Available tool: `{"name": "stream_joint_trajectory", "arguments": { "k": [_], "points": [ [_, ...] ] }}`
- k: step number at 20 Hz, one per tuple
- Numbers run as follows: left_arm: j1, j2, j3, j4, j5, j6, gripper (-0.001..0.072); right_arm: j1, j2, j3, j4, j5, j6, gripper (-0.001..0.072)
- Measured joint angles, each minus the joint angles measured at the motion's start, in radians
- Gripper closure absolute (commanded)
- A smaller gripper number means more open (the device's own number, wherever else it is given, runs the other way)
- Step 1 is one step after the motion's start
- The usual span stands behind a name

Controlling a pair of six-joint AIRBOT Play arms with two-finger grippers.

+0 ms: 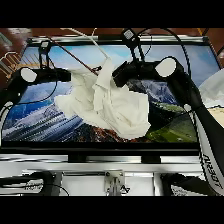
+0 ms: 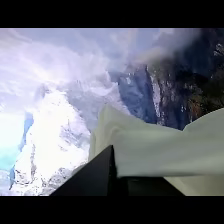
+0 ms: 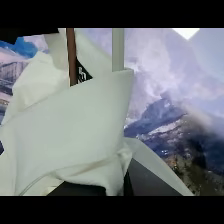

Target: Fold the shirts.

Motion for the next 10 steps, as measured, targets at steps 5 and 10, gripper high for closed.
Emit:
{"name": "stream_joint_trajectory", "arguments": {
  "k": [5,10],
  "points": [
    [-0.017,-0.061,0.045,-0.074,-0.013,0.062,0.0654,0.031,-0.007,0.000,-0.016,-0.006,0.002,0.0604],
    [-0.045,-0.141,0.055,-0.102,-0.035,0.085,0.0481,0.053,-0.024,0.000,-0.037,-0.026,0.042,0.0604]
  ]
}}
